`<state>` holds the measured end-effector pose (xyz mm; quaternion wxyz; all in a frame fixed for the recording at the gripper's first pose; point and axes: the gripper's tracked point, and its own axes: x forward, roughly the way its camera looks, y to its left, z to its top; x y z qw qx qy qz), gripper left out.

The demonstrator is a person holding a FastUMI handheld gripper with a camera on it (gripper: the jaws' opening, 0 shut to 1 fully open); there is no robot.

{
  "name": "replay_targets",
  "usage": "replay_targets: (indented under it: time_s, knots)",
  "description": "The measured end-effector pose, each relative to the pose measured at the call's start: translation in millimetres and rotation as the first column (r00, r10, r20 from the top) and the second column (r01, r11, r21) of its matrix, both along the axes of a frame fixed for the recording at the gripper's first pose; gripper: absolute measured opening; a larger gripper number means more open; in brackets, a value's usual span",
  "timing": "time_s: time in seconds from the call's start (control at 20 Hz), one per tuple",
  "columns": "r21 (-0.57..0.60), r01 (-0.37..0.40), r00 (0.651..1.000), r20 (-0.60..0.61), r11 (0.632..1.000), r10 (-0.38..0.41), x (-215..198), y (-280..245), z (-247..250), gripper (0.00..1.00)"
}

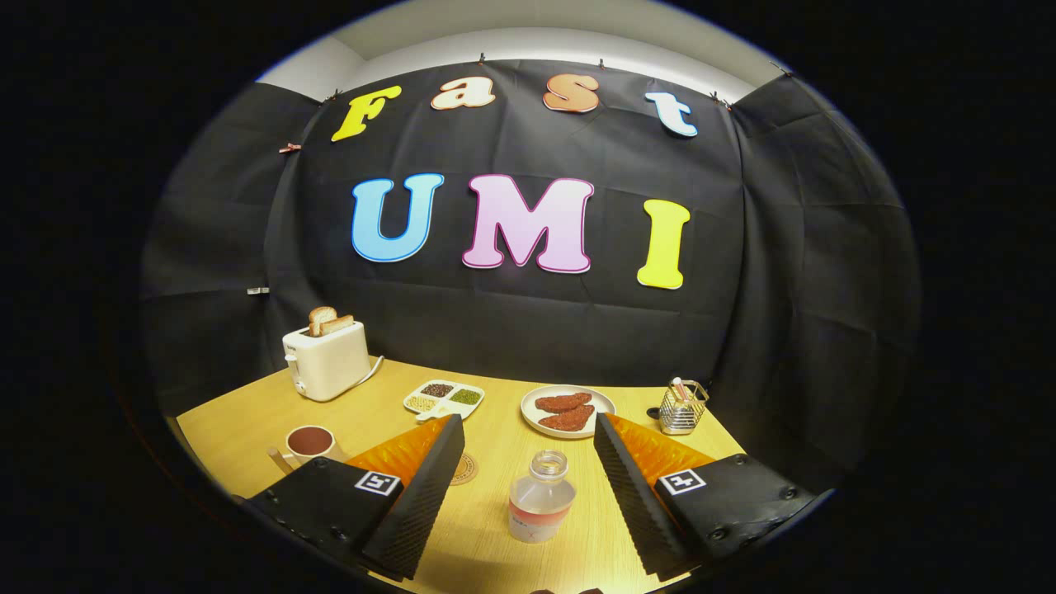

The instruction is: Take the bottle from table, then pour the juice into the cup, finally place the bottle on the coaster

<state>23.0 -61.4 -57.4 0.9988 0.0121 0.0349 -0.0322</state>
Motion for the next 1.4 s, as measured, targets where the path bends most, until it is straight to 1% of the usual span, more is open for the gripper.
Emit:
replay_targets:
  time_s: [0.35, 0.55, 0.8, 0.9, 1.15, 1.25, 1.35, 1.4]
  knots:
    - [0.028, -0.013, 1.0, -0.025, 1.0, 0.014, 22, -15, -49, 0.98]
    - [0.053, -0.031, 0.998, -0.048, 0.998, 0.034, 32, -11, -76, 0.97]
    - [0.057, -0.044, 0.998, -0.052, 0.997, 0.047, 42, -7, -103, 0.98]
    - [0.054, -0.05, 0.996, -0.073, 0.997, 0.054, 45, -5, -115, 0.97]
    - [0.056, -0.053, 0.996, -0.069, 0.997, 0.057, 52, -8, -125, 0.97]
    - [0.049, -0.066, 0.996, -0.058, 0.997, 0.069, 58, -6, -124, 0.95]
    - [0.051, -0.075, 0.995, -0.055, 0.996, 0.078, 61, -6, -126, 0.83]
    - [0.051, -0.075, 0.995, -0.061, 0.996, 0.078, 63, -8, -125, 0.79]
